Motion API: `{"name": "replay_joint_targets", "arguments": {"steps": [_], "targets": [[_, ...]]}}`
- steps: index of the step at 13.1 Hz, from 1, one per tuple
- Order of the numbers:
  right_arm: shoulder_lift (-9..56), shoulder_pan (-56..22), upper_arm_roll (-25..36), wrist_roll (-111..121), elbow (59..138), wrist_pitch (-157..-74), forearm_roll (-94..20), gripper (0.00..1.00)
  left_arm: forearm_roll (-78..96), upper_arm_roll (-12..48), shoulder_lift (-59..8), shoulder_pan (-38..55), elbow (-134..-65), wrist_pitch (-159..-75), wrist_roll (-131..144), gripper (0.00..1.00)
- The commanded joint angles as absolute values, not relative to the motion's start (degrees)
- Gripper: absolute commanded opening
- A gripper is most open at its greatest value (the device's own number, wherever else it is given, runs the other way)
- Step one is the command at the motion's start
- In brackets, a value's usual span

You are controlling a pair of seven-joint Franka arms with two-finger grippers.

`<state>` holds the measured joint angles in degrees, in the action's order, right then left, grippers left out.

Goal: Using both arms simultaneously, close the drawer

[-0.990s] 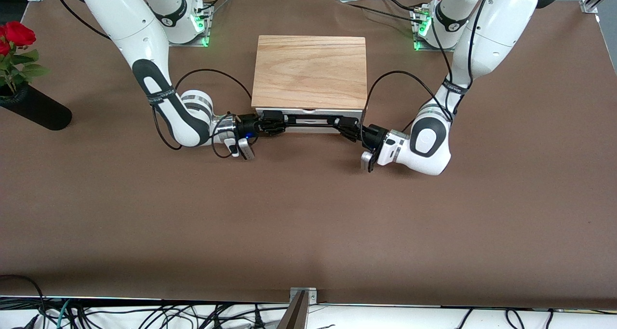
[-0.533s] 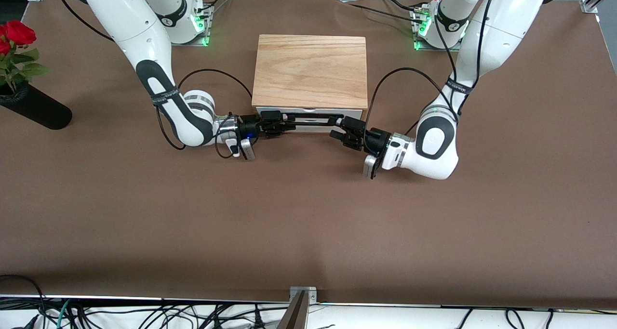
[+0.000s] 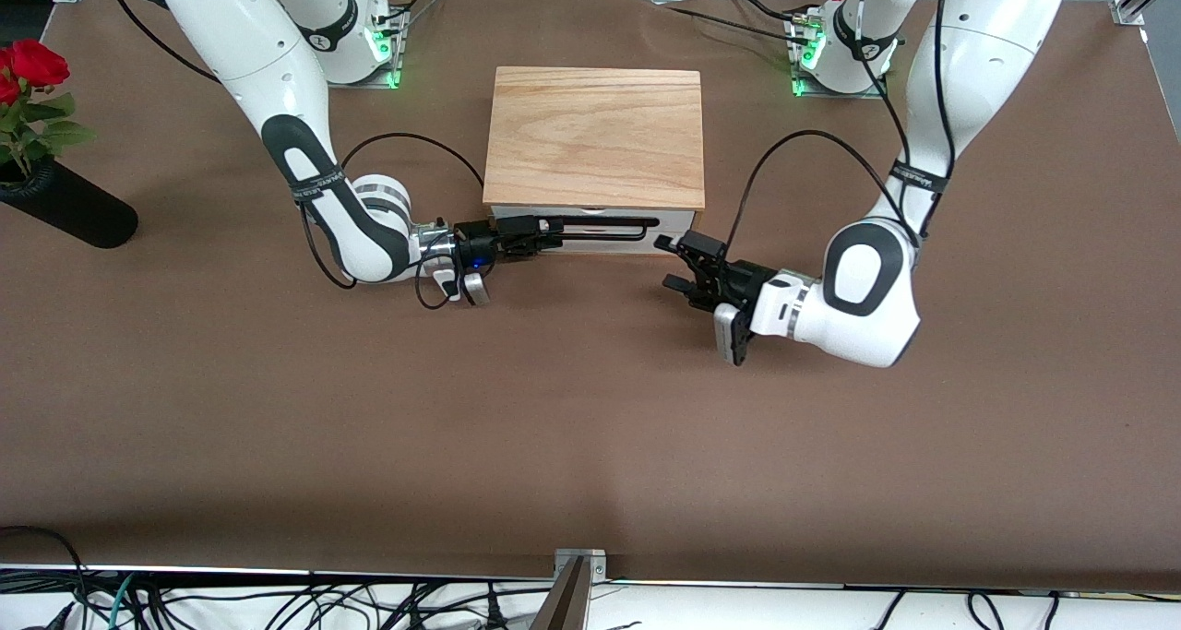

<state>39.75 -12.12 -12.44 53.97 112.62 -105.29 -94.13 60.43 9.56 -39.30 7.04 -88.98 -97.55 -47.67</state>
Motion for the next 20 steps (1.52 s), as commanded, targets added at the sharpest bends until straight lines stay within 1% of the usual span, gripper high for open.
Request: {"name": "replay_joint_targets", "arguments": {"steps": [1, 3, 5, 7, 9, 11, 13, 14, 16, 17, 18, 19, 20], "targets": [[38.1, -12.7, -12.0, 47.1, 109.6, -104.9, -92.4, 0.84, 57.3, 6.1, -39.0, 7.0, -87.2, -97.0, -47.0, 1.0], [38.0, -12.3, -12.0, 45.6, 108.4, -104.8, -91.9, 0.84, 55.7, 4.4, -38.8, 6.2, -84.5, -96.9, -46.8, 1.0], [37.6, -10.8, -11.9, 45.7, 106.5, -104.9, -87.5, 0.84, 50.1, 3.3, -38.8, 5.5, -81.6, -96.8, -45.3, 1.0], [37.4, -9.9, -8.3, 45.5, 103.0, -104.3, -81.6, 0.84, 41.7, 3.3, -38.1, 5.1, -79.6, -96.8, -41.3, 1.0], [36.9, -9.9, -4.5, 44.7, 100.6, -99.8, -78.9, 0.84, 35.4, 3.5, -37.1, 5.4, -78.1, -96.8, -36.8, 1.0], [34.1, -9.9, -2.0, 43.8, 99.8, -98.2, -73.2, 0.84, 27.4, 3.4, -34.2, 7.6, -78.7, -96.9, -34.3, 1.0], [28.9, -9.9, 1.3, 44.3, 100.9, -98.2, -65.4, 0.84, 12.1, 3.5, -30.9, 9.7, -79.3, -97.2, -32.9, 1.0], [26.0, -9.9, 2.7, 43.9, 101.3, -98.2, -60.5, 0.84, 7.8, 3.5, -29.7, 9.3, -79.8, -97.3, -33.3, 1.0], [20.8, -9.9, 5.4, 43.8, 101.3, -98.1, -50.3, 0.84, 6.4, 3.4, -27.5, 8.6, -81.4, -97.6, -33.3, 1.0], [18.7, -9.9, 6.1, 43.7, 101.3, -98.0, -44.8, 0.84, 5.8, 3.3, -25.3, 7.8, -82.3, -98.3, -33.0, 1.0], [16.6, -9.8, 6.8, 43.7, 101.3, -98.0, -39.9, 0.85, 4.1, 3.4, -21.7, 7.0, -85.5, -98.2, -32.4, 1.0], [14.4, -9.9, 7.3, 43.2, 101.3, -98.2, -35.0, 0.85, 3.1, 3.3, -16.1, 6.9, -90.4, -98.2, -29.1, 1.0], [11.8, -9.9, 7.5, 41.2, 101.2, -98.6, -29.4, 0.85, 1.6, 3.4, -13.1, 6.0, -92.1, -97.9, -22.8, 1.0]]}}
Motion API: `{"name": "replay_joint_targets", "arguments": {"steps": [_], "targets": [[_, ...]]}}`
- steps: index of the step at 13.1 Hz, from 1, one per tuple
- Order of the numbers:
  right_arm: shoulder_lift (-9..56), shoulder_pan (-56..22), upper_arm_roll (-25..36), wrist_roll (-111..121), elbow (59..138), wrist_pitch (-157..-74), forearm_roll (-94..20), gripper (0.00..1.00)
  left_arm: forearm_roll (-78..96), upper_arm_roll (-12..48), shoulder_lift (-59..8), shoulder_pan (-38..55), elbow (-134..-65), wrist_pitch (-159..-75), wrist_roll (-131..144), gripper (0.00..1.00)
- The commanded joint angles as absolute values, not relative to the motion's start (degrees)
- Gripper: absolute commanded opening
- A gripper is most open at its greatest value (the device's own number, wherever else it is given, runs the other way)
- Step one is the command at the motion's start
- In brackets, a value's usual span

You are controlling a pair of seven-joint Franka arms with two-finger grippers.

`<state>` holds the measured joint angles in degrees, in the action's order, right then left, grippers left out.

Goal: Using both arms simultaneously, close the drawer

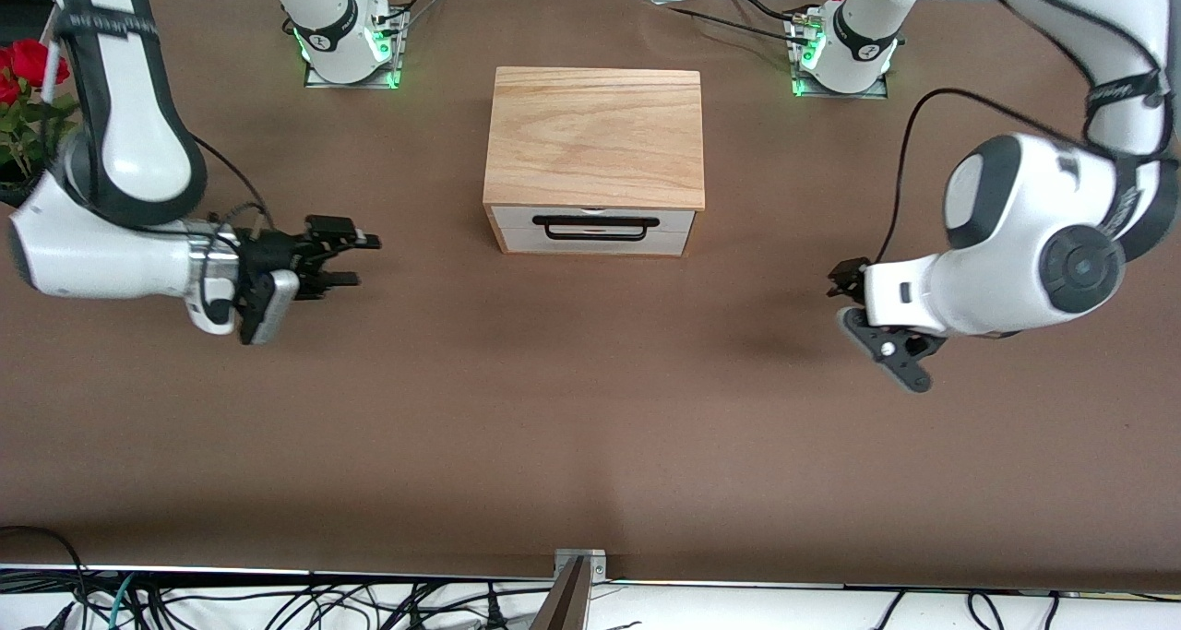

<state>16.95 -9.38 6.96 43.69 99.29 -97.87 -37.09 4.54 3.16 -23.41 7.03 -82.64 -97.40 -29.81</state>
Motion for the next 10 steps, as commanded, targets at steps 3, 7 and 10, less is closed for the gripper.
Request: {"name": "replay_joint_targets", "arguments": {"steps": [3, 7, 10], "targets": [[4.0, -9.9, 7.2, 33.2, 100.9, -98.9, -11.0, 1.0, -3.0, 3.4, -9.4, 5.9, -91.8, -96.3, -14.5, 1.0], [0.8, -9.8, 7.6, 34.0, 98.1, -99.2, -3.7, 1.0, -2.8, 3.3, -4.8, 4.1, -92.5, -96.2, -11.4, 1.0], [-0.9, -9.9, 7.0, 27.6, 97.6, -96.2, -4.7, 1.0, -2.6, 2.9, -3.0, 4.7, -93.4, -96.2, -1.3, 1.0]]}}
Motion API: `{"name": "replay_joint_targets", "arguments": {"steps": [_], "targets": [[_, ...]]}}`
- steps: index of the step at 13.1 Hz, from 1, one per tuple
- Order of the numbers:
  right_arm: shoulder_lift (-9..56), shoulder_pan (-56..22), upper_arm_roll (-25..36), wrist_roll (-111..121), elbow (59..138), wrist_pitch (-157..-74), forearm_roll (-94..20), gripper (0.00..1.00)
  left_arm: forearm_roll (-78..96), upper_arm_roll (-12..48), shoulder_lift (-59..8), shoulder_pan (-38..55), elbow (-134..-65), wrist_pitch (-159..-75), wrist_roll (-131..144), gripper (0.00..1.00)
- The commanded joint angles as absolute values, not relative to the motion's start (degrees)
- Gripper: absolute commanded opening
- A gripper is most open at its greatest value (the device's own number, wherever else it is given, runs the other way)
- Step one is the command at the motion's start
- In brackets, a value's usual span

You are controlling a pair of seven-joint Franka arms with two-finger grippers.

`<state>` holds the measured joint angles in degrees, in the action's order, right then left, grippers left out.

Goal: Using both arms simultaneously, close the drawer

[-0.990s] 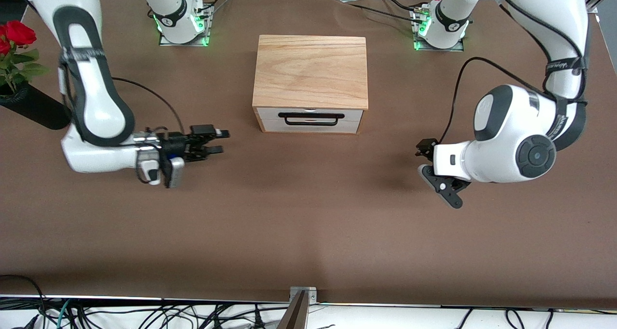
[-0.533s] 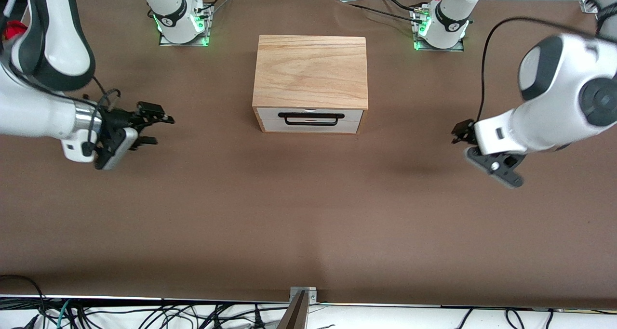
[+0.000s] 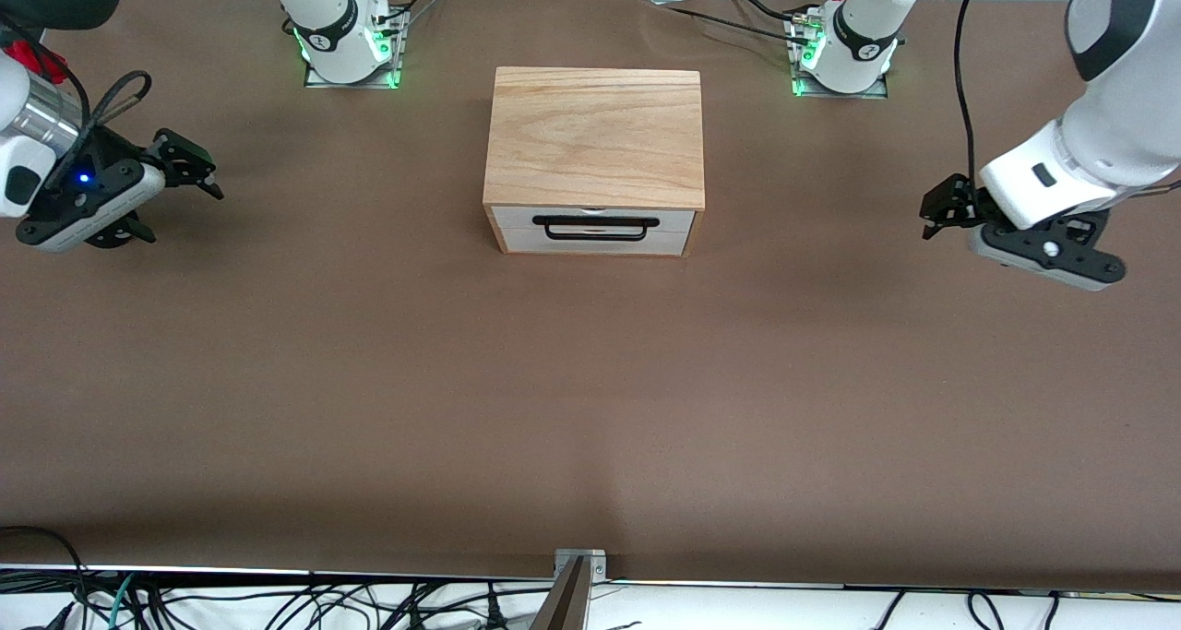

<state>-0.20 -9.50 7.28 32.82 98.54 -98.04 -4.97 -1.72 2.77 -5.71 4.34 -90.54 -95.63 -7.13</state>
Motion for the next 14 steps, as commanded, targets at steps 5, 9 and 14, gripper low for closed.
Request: {"name": "replay_joint_targets", "arguments": {"steps": [5, 9, 14], "targets": [[-3.3, -10.0, 7.4, 16.3, 96.8, -94.9, -1.9, 1.0, -2.1, -0.9, -1.7, 5.6, -93.5, -96.1, -0.1, 1.0], [-3.1, -9.9, 9.4, 13.9, 94.7, -92.8, -1.3, 1.0, -2.2, -1.0, -2.3, 4.5, -92.2, -93.8, -0.4, 1.0], [-2.9, -10.0, 9.1, 13.4, 94.6, -92.7, 1.0, 1.0, -2.1, -0.6, -2.8, 4.2, -90.4, -92.0, -0.8, 1.0]]}}
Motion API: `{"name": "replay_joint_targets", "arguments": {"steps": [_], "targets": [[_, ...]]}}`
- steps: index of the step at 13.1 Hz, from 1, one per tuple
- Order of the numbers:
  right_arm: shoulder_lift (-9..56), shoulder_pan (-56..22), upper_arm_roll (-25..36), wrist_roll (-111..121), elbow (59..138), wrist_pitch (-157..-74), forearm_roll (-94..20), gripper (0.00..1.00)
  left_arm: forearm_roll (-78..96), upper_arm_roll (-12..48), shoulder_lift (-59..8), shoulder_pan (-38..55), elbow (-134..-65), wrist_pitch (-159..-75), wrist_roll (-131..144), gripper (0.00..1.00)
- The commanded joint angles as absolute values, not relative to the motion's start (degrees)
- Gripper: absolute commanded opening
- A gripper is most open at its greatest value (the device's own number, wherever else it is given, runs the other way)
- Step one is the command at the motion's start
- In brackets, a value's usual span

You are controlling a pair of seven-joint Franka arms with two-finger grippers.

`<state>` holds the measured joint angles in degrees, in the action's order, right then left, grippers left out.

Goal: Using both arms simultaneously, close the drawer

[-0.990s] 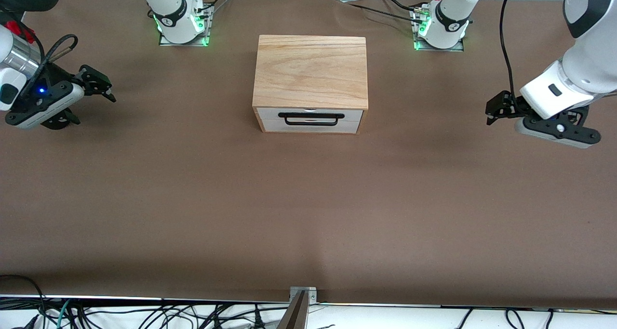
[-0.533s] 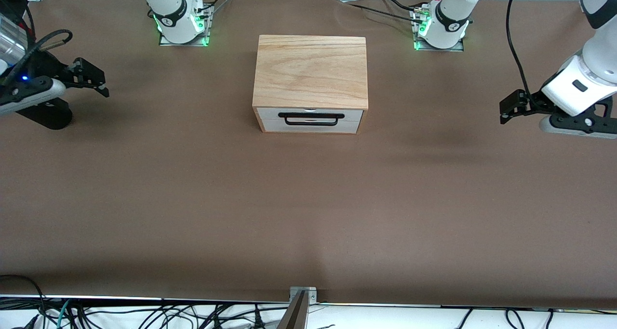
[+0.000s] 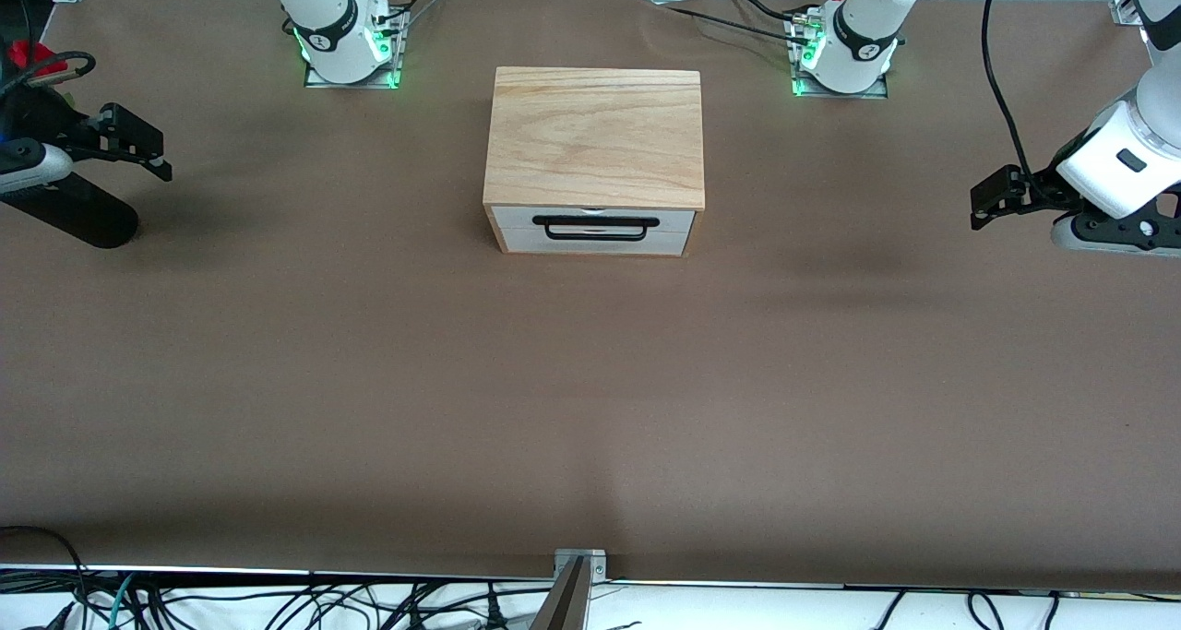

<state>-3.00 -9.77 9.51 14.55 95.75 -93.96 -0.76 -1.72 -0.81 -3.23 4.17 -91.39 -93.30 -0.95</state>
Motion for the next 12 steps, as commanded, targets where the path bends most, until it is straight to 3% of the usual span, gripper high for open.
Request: {"name": "replay_joint_targets", "arguments": {"steps": [1, 12], "targets": [[-2.7, -10.0, 9.1, 13.4, 94.6, -92.8, 0.9, 1.0, -2.1, -0.6, -2.9, 4.1, -90.4, -92.0, -0.8, 1.0], [-2.7, -10.3, 9.1, 13.4, 94.5, -92.8, 2.5, 1.0, -2.1, -0.5, -3.0, 4.4, -90.3, -91.9, -0.7, 1.0]]}}
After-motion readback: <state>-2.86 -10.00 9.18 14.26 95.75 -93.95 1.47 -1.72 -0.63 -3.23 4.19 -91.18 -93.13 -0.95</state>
